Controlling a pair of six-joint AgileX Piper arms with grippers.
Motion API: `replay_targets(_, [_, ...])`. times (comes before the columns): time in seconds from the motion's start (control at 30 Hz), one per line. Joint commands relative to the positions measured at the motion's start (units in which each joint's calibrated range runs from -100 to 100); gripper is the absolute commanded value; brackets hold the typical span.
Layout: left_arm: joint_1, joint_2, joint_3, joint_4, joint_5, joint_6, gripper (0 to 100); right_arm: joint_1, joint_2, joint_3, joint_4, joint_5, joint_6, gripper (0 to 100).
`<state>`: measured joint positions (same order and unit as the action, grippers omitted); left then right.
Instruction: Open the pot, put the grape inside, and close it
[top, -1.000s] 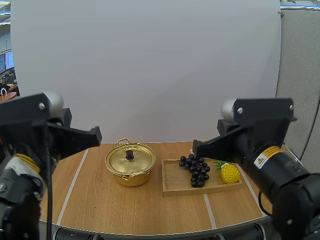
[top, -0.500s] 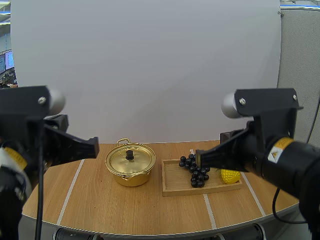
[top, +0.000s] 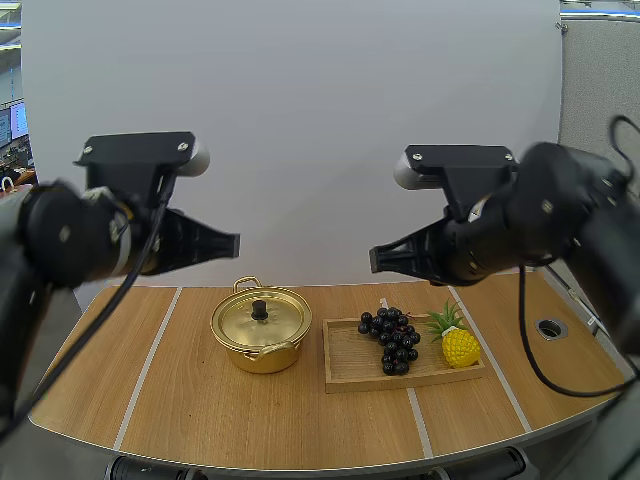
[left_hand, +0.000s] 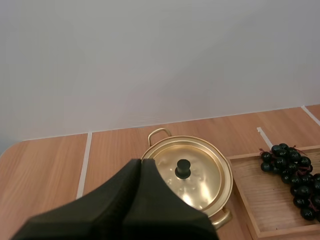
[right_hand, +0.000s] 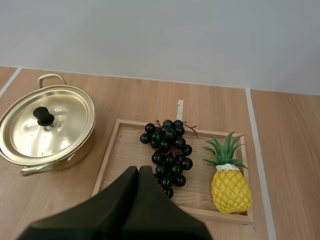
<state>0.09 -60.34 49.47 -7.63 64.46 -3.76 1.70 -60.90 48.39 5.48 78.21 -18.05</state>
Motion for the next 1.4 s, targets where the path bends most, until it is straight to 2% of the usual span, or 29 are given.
replay_targets(0.0, [0.01,5.65,-1.03,-0.91,-2.74,0.11,0,-0.23,3.91,-0.52,-0.34,-2.38,-0.09,0])
replay_targets(0.2, [0.01,12.05,-1.03,-1.22,-3.46,0.11,1,-0.23,9.06,-0.52,-1.11,-3.63,-0.18,0])
replay_targets(0.3, [0.01,13.86,-1.03,-1.34,-4.20,0.11,16,-0.23,9.60,-0.52,-1.11,-4.22,-0.18,0])
replay_targets(0.37, [0.01,14.41,-1.03,-1.34,-4.73,0.11,34,-0.23,9.60,-0.52,-1.11,-4.21,-0.18,0])
replay_targets(0.43, [0.01,14.41,-1.03,-1.34,-5.09,0.11,63,-0.23,9.60,-0.52,-1.11,-4.21,-0.18,3])
replay_targets(0.5, [0.01,14.41,-1.03,-1.34,-5.52,1.43,100,-0.23,9.60,-0.52,-1.23,-4.21,-0.18,22])
replay_targets(0.6, [0.01,14.41,-1.03,-1.47,-5.34,5.71,100,-0.23,9.60,-0.52,-1.23,-4.82,-0.18,70])
replay_targets(0.63, [0.01,14.41,-1.03,-1.47,-5.09,6.53,100,-0.23,9.60,-0.52,-1.23,-6.08,-0.18,81])
replay_targets(0.67, [0.01,14.41,-1.03,-1.47,-4.62,7.00,100,-0.23,9.60,-0.52,-1.23,-7.24,-0.18,100])
replay_targets(0.93, [0.01,14.52,-1.03,-1.75,-6.16,10.44,100,-0.23,9.60,-0.52,-1.32,-8.63,-0.19,100])
replay_targets(1.0, [0.01,14.87,-1.03,-3.64,-6.52,13.98,100,-0.23,9.60,-0.52,-1.32,-8.63,-0.19,100])
replay_targets(1.03, [0.01,15.33,-1.15,-5.65,-6.52,18.26,100,-0.23,9.60,-0.52,-1.32,-8.63,-0.19,100])
replay_targets(1.13, [0.01,18.09,-2.28,-12.99,-2.54,28.70,100,-0.23,9.60,-0.52,-1.10,-9.17,-0.19,100])
replay_targets(1.17, [0.01,22.10,-3.94,-17.40,0.66,33.60,100,-0.23,9.60,-0.52,-1.10,-9.17,-0.19,100])
replay_targets(1.37, [-0.07,33.41,-9.83,-17.90,5.17,37.48,100,-0.23,9.60,-0.52,-1.10,-9.17,-0.19,100])
